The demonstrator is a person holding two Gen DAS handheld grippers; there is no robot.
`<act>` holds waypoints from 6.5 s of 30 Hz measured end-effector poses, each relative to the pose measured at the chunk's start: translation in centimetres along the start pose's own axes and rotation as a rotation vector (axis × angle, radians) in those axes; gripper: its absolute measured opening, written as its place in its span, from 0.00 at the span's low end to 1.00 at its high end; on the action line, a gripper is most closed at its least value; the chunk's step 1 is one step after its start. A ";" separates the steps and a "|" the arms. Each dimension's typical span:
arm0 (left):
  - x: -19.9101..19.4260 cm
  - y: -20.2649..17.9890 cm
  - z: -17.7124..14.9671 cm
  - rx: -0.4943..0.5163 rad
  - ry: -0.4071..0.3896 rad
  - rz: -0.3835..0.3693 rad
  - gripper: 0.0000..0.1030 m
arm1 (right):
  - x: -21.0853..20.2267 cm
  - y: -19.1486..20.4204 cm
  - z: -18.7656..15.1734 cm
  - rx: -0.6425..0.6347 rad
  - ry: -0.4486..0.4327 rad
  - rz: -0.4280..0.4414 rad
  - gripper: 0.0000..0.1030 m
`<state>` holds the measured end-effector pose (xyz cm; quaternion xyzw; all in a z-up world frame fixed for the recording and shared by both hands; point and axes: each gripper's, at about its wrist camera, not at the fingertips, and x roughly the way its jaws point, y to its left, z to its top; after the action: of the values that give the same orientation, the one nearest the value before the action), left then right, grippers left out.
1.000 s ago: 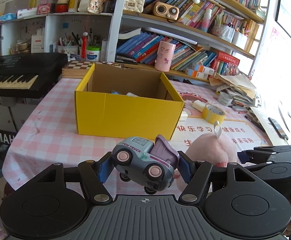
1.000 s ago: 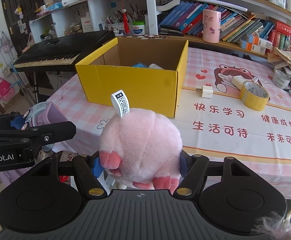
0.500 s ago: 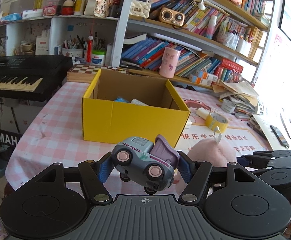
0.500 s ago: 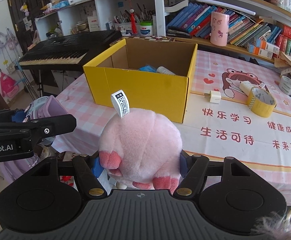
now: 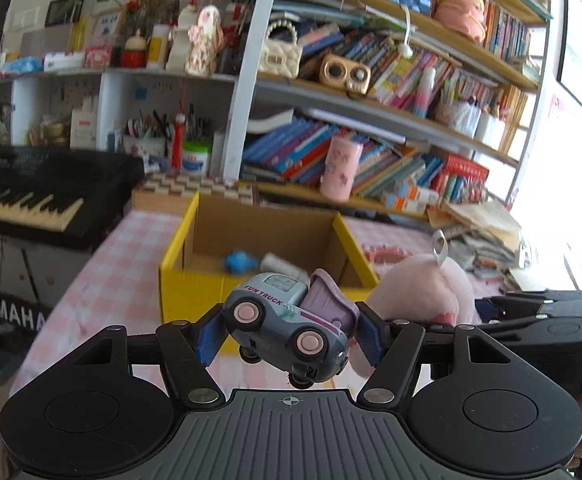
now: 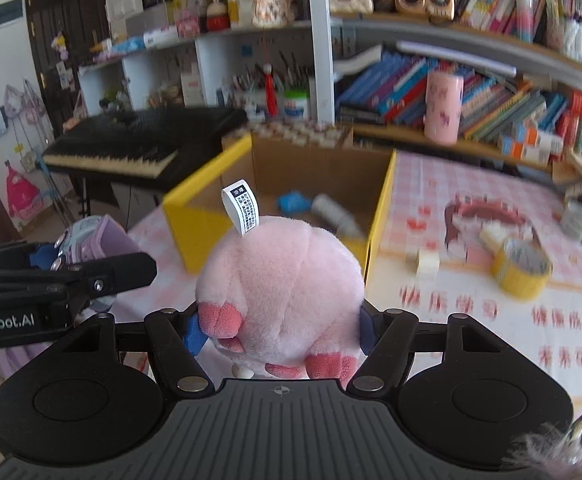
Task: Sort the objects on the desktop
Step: 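Carry the toy car and plush pig with both tools over the yellow box, then open both tools to drop the car and pig into the box, then withdraw both tools from the box back over the table, then reach the left tool to the white charger plug while the right tool reaches the yellow tape roll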
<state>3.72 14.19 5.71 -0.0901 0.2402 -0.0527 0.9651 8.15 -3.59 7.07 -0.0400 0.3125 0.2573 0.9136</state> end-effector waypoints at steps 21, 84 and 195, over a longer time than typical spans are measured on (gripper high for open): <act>9.8 1.2 6.2 0.016 -0.020 0.120 0.65 | 9.1 -4.5 9.3 -0.098 -0.079 0.064 0.64; 17.9 4.1 6.6 0.048 0.146 0.239 0.85 | 22.9 -6.8 11.8 -0.435 0.111 0.144 0.76; 10.4 -16.1 -5.6 0.257 0.273 -0.102 0.86 | -1.2 -15.8 -8.5 0.180 0.135 -0.355 0.76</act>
<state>9.24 -3.92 -0.63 0.0300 0.3553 -0.1437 0.9232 10.45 -19.77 -0.39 -0.0299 0.3828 0.0603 0.9214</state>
